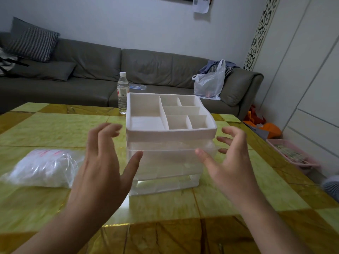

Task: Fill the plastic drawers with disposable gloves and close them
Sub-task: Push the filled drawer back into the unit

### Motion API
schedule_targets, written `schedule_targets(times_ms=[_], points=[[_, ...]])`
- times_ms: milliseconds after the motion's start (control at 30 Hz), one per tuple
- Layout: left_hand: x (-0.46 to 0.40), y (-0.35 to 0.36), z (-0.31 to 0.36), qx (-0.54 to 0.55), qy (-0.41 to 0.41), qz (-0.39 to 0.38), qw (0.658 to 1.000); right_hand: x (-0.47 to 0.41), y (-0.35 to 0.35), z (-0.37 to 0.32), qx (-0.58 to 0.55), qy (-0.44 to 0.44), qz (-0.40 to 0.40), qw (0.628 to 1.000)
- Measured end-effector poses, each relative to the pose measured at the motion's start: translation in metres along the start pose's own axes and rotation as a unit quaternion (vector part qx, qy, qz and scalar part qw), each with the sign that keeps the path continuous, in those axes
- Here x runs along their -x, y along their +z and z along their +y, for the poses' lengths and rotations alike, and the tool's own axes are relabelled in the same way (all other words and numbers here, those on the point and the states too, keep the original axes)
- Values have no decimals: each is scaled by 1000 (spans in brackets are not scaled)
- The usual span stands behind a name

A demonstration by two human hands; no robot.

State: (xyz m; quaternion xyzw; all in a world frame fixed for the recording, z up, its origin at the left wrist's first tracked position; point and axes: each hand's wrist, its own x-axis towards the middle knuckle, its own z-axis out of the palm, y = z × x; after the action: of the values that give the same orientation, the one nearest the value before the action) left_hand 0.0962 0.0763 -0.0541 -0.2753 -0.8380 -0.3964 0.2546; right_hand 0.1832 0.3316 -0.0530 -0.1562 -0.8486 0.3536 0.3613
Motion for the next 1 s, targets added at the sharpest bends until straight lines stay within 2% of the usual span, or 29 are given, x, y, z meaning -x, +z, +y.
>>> schedule_targets(times_ms=[100,200,467,533,600,667,733,867,1000], points=[[-6,5,-3,53,-84,-47,994,-1,4,-1,-50,48,-46,997],[-11,10,-2,112,-111,-81,984,0,10,-6,-39,42,-49,997],[-11,15,3,116,-130,-24,984,0,14,-4,-1,29,-3,1000],[-4,12,5,61,-82,8,995,3,10,-7,64,-17,37,997],[3,8,13,-17,27,29,999,6,5,-16,115,-110,81,984],[4,9,23,-72,142,4,987,11,4,-27,142,-195,60,969],[3,16,30,-99,206,-51,972,16,11,-34,163,-231,1,959],[1,28,38,-144,195,-120,963,19,21,-40,199,-231,-67,950],[-4,31,43,-182,187,-127,957,16,22,-44,214,-212,-85,950]])
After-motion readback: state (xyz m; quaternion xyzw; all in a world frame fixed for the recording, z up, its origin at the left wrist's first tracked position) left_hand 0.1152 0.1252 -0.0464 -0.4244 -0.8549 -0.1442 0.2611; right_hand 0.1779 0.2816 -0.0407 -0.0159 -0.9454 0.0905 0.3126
